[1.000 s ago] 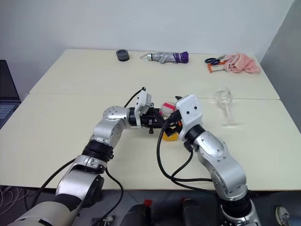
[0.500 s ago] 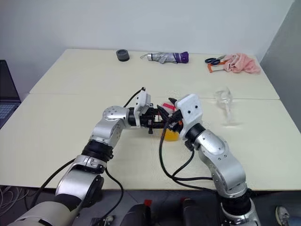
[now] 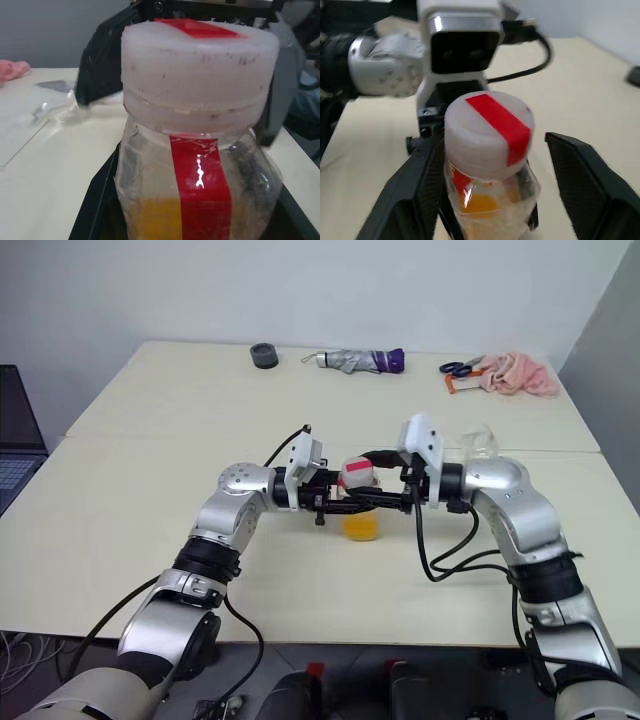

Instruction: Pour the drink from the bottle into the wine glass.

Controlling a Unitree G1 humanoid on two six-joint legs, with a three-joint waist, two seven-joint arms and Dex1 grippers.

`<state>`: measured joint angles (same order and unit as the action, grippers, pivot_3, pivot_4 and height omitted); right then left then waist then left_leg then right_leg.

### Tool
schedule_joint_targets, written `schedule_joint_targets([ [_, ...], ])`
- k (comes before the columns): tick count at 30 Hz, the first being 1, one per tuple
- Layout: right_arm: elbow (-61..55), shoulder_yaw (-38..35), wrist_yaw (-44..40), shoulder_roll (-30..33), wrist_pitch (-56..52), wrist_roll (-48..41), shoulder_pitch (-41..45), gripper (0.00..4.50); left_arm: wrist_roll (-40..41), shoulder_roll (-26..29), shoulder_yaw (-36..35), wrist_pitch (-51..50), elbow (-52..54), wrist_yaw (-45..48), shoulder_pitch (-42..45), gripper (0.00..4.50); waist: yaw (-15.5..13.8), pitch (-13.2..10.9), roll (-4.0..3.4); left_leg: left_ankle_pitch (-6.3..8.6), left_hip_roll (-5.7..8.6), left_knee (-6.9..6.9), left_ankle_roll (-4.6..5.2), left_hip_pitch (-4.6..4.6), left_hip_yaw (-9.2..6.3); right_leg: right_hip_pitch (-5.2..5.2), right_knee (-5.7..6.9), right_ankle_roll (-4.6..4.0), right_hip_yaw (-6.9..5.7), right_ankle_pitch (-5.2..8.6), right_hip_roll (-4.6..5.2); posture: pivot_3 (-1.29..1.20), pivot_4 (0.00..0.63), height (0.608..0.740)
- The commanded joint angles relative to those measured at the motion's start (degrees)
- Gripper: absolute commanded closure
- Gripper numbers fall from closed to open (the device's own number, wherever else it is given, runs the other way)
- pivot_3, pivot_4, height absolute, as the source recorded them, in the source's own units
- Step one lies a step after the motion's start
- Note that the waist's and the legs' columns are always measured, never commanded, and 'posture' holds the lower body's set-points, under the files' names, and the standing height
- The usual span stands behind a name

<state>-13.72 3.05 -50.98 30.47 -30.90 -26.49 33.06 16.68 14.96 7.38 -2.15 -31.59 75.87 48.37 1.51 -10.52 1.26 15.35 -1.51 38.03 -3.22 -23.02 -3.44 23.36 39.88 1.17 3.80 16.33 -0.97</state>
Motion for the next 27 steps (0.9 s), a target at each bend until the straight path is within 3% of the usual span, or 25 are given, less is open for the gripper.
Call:
schedule_joint_targets([
  [1,-18.87,-4.15,14.04,-3.41,-8.54,-3.42,-6.35,0.66,0.6,-0.81,-1.76,1.18,-0.07,-1.79,2.75,2.72,0.09,0.0,0.0,0.0,0.0,-0.02,0.0,0.0,-0.02,0.0,-0.02,0.02,0.0,0.01,0.02,0.0,0.15,0.74],
  [5,-27.9,0.4,27.15,-9.45,-14.36,0.89,-10.51,0.66,0.02,-1.81,-1.75,2.27,-2.74,-2.01,4.13,2.72,0.44,0.0,0.0,-0.01,0.1,0.03,-0.01,0.05,0.06,0.0,0.05,0.04,0.07,0.02,0.01,0.0,0.15,0.74],
  [11,-28.14,6.38,43.69,-17.7,-14.69,13.35,-9.08,0.66,-1.3,-3.1,-1.59,5.11,-7.25,-1.94,6.36,2.72,0.46,0.0,0.0,-0.02,0.03,0.04,-0.03,0.13,0.06,0.0,0.08,0.1,0.11,0.05,-0.32,0.0,0.15,0.74],
  [16,-28.61,9.88,46.25,-21.24,-16.77,15.39,-8.71,0.66,-2.15,-3.73,-1.43,6.71,-9.67,-1.23,7.35,2.72,0.48,0.0,0.0,-0.01,0.05,0.0,-0.02,0.1,0.14,0.01,0.01,0.04,0.16,0.02,-0.29,0.0,0.15,0.74],
  [24,-26.26,8.93,47.69,-23.03,-15.36,18.1,-8.61,0.66,-2.79,-3.92,-1.67,7.75,-10.98,-0.78,7.78,2.72,0.47,0.0,0.0,-0.01,0.05,0.0,-0.02,0.08,0.13,0.03,0.02,0.04,0.15,0.02,-0.28,0.0,0.15,0.74],
  [27,-25.81,9.0,47.17,-22.9,-15.3,18.32,-9.09,1.28,-2.79,-3.8,-1.76,7.73,-10.88,-0.71,7.68,2.72,0.47,0.0,0.0,-0.01,0.05,0.0,-0.02,0.08,0.13,0.03,0.01,0.03,0.15,0.02,-0.28,0.0,0.15,0.74],
])
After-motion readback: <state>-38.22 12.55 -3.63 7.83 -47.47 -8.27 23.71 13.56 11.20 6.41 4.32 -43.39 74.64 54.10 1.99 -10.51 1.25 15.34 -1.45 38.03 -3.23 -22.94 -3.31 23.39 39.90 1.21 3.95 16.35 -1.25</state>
